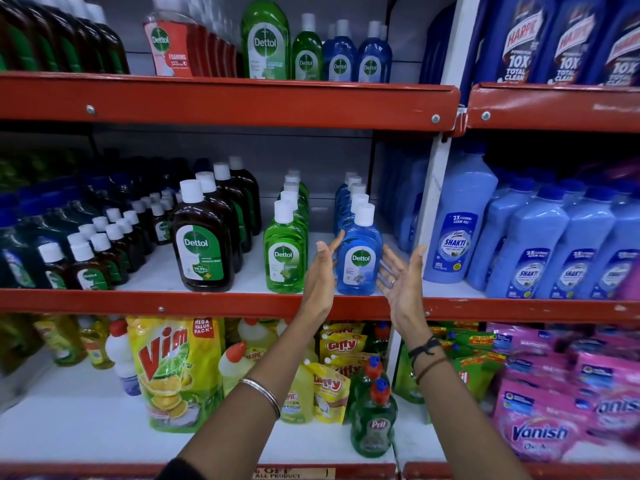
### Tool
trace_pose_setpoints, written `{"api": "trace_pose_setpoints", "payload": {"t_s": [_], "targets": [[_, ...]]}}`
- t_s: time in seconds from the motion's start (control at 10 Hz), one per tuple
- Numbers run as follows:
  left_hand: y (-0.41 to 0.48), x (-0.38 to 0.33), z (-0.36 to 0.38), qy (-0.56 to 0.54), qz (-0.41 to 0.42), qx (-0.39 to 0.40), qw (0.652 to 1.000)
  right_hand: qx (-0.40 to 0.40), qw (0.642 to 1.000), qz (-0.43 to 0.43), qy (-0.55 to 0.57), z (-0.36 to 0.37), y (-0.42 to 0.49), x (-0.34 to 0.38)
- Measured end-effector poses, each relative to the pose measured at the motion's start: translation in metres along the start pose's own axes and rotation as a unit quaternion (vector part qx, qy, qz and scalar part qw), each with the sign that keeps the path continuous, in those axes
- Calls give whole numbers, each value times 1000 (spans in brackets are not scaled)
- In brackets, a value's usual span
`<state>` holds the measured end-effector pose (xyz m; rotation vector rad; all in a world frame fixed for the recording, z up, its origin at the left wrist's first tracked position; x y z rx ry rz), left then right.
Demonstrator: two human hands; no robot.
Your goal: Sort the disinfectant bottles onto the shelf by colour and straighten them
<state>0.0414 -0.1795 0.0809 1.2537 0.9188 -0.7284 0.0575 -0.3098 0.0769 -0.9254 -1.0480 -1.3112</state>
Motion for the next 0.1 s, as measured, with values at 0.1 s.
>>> {"api": "trace_pose_setpoints", "payload": {"t_s": [0.1], "targets": [[-1,2,-5,37,29,18,999,-70,995,-65,-27,-7,-5,-6]]}}
Point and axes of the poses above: each hand's wrist, its own y-axis towards the middle knuckle, its own z-axis out of the palm, x = y × z, the point moved 3 cm from there along y, towards the middle knuckle, and after that the axes turned 8 degrees about z, right-handed, at the moved point
